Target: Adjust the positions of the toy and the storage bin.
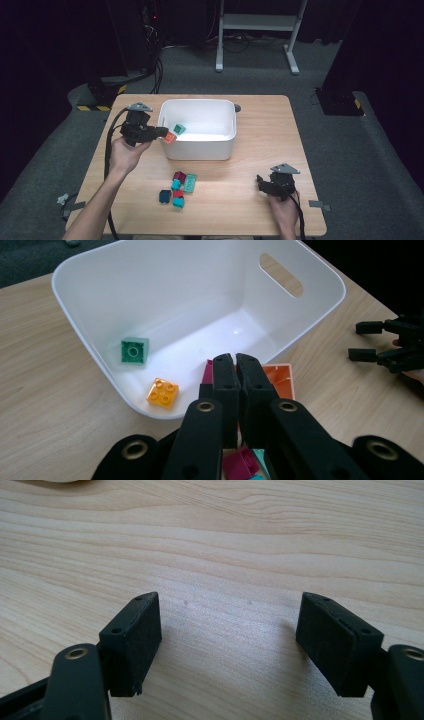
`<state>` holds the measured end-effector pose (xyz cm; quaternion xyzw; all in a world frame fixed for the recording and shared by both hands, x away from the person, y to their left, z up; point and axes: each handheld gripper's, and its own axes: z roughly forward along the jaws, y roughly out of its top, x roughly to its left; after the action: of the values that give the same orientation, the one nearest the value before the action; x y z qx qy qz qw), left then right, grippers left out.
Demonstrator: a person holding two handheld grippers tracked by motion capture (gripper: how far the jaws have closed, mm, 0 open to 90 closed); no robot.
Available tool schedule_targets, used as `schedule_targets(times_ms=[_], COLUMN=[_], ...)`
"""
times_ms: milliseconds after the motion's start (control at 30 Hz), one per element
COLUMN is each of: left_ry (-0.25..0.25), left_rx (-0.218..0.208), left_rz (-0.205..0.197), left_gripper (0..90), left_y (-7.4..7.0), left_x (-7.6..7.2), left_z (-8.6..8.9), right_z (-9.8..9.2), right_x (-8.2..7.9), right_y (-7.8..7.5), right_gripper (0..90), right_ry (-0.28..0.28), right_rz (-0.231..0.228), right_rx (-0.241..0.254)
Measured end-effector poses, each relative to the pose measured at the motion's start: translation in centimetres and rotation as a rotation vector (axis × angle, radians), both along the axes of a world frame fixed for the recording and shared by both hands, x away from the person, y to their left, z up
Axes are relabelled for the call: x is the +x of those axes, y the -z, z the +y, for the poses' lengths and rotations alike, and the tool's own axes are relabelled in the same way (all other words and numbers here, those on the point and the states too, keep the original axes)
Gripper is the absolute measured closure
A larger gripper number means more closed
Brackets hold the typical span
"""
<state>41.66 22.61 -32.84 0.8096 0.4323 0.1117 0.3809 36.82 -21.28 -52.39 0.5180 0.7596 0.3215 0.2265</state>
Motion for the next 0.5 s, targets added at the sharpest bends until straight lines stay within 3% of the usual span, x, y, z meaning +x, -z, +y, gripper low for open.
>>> schedule_targets(times_ms=[500], left_ry=[-0.055], left_rx=[0.005], left_rz=[0.007], left_gripper=[87.3], left_y=[-0.1], left_x=[3.2], left_z=[-0.7], right_z=[0.0], right_x=[0.0], right_y=[0.0], right_gripper=[26.1], right_ry=[-0.004], right_rz=[0.0], right_rx=[0.001])
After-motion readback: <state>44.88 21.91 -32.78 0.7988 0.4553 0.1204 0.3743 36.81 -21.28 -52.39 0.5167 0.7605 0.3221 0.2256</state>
